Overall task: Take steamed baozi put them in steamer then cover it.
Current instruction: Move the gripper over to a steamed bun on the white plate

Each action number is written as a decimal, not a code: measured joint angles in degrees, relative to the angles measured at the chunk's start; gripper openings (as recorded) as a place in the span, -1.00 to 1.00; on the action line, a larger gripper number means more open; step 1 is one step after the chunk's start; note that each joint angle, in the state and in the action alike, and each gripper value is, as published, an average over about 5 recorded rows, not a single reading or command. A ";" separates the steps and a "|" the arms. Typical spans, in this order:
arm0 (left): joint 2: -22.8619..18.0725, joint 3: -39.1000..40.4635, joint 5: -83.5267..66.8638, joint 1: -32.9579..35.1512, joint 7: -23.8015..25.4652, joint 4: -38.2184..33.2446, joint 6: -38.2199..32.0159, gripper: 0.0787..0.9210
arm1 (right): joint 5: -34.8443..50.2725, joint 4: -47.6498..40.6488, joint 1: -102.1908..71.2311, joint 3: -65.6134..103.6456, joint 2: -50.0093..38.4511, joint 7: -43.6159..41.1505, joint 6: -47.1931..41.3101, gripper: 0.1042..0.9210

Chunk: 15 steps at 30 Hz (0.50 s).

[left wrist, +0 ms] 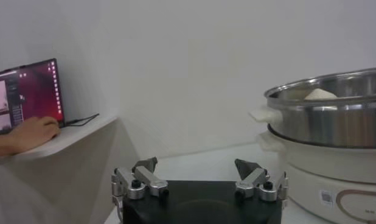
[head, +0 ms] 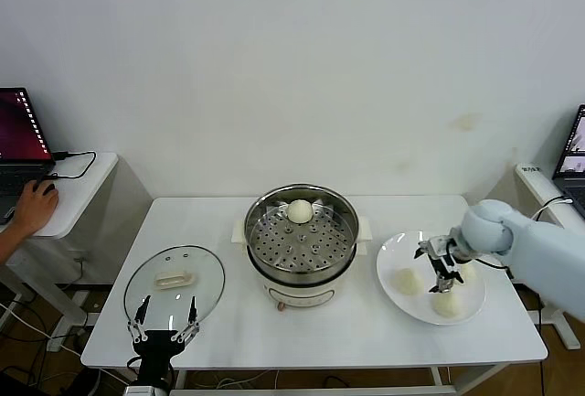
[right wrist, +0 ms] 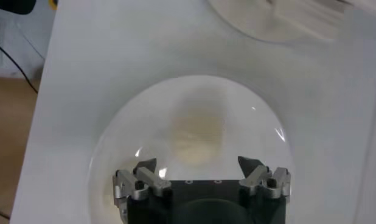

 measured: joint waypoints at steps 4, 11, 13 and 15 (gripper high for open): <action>-0.09 0.11 -0.02 -0.27 0.00 0.33 0.05 0.77 | -0.93 -1.59 -1.75 1.02 1.60 0.09 0.02 0.76; -0.25 0.30 -0.02 -0.63 0.00 0.70 0.06 0.77 | -1.99 -3.97 -3.71 2.61 3.71 0.68 0.03 0.70; -0.25 0.30 -0.02 -0.69 0.00 0.73 0.08 0.77 | -2.25 -4.55 -4.05 2.93 4.22 0.78 -0.07 0.67; -0.28 0.31 -0.02 -0.74 -0.01 0.74 0.09 0.77 | -2.53 -5.00 -4.30 3.16 4.65 0.80 -0.20 0.63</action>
